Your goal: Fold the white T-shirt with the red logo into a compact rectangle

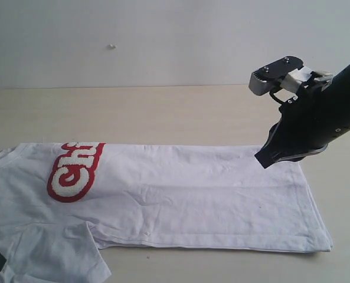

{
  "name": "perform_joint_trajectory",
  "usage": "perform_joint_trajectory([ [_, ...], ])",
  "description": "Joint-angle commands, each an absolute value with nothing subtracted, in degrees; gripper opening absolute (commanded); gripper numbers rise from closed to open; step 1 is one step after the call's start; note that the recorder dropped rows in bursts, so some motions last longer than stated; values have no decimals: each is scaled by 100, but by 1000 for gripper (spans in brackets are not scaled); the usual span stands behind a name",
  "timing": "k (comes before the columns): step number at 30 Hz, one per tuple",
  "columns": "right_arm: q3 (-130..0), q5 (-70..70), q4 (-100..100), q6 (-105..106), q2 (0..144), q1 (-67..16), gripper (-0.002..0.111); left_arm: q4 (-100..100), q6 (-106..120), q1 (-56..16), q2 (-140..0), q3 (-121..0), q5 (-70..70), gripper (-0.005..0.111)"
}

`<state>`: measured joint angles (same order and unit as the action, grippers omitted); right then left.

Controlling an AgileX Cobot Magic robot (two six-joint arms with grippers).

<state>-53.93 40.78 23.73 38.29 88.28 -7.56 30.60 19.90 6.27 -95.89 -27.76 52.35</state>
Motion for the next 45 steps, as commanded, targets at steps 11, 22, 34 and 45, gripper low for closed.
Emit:
perform_joint_trajectory([
  [11, -5420, 4018, 2362, 3893, 8783, -735, 0, 3826, 3243, 623, -9824, -2951, 5882, 0],
  [22, -5420, 4039, 2359, 3893, 8783, -735, 0, 5814, 4373, 623, -9824, -3405, 6996, 0],
  [34, -5420, 4049, 2359, 3893, 8783, -735, 0, 7205, 4491, 634, -9859, -4036, 5654, 0],
  [45, -5420, 3971, 2359, 3893, 8783, -735, 0, 8519, 5715, 634, -9872, -4147, 4407, 11],
])
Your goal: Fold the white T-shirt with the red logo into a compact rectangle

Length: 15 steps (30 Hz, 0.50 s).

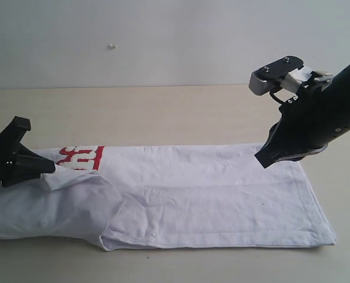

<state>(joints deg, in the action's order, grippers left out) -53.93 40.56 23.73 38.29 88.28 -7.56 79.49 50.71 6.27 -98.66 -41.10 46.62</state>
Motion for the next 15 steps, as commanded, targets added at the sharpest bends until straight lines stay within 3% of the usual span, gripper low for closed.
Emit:
perform_joint_trajectory([
  [1, -5420, 3941, 2349, 3893, 8783, -735, 0, 8742, 5873, 634, -9872, -4147, 4407, 23],
  [3, -5420, 3928, 2350, 3893, 8783, -735, 0, 9186, 6234, 634, -9872, -4147, 4407, 61],
  [4, -5420, 3928, 2350, 3893, 8783, -735, 0, 9550, 6534, 634, -9872, -4147, 4352, 73],
  [5, -5420, 3928, 2350, 3893, 8783, -735, 0, 9698, 6701, 634, -9872, -4147, 4338, 73],
  [9, -5420, 3949, 2350, 3893, 8783, -735, 0, 9570, 7115, 634, -9872, -4147, 4329, 42],
  [11, -5420, 3960, 2350, 3893, 8783, -735, 0, 9087, 7177, 634, -9872, -4147, 4329, 20],
  [12, -5420, 3960, 2350, 3893, 8783, -735, 0, 8696, 7177, 634, -9872, -4147, 4377, 2],
  [15, -5420, 3935, 2350, 3893, 8783, -735, 0, 7795, 7159, 612, -9872, -4147, 4752, 0],
])
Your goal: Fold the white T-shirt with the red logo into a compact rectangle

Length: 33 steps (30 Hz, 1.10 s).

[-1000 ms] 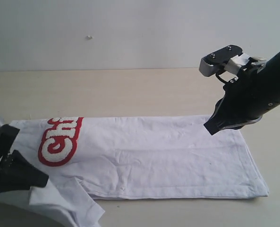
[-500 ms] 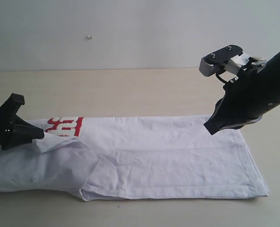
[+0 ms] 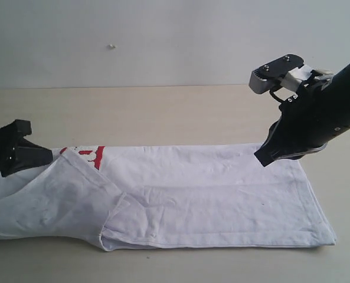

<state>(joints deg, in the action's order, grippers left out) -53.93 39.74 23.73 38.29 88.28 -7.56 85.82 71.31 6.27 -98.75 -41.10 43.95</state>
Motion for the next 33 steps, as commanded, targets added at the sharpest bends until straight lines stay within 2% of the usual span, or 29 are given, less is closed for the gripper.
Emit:
perform_joint_trajectory([
  [1, -5420, 3935, 2350, 3893, 8783, -735, 0, 7570, 7148, 574, -9872, -4147, 4827, 0],
  [14, -5420, 3935, 2350, 3893, 8783, -735, 0, 7388, 6821, -298, -10429, -3983, 3783, 0],
  [20, -5420, 3909, 2346, 3893, 8783, -735, 0, 7404, 6821, -333, -10639, -3994, 3590, 0],
  [26, -5420, 3910, 2336, 3893, 8783, -735, 0, 7418, 6807, 64, -10256, -4426, 3965, 0],
  [33, -5420, 3931, 2333, 3893, 8783, -735, 0, 6911, 6452, 1129, -9583, -4869, 4086, 0],
])
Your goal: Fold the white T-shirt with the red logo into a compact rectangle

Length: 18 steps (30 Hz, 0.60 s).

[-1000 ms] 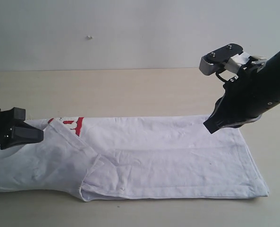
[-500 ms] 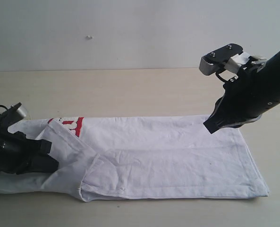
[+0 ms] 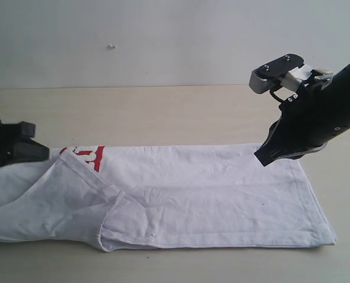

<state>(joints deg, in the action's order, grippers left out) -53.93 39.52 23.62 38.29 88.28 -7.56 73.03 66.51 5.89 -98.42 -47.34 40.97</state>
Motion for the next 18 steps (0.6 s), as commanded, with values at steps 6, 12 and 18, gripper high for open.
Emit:
perform_joint_trajectory([
  [6, -5420, 3944, 2333, 3893, 8783, -735, 0, 5841, 6165, 2042, -9611, -4881, 4123, 24],
  [12, -5420, 3954, 2333, 3893, 8783, -735, 0, 5392, 5588, 2478, -9761, -4881, 4070, 68],
  [18, -5420, 3954, 2333, 3893, 8783, -735, 0, 4866, 5302, 2530, -10207, -4881, 4040, 72],
])
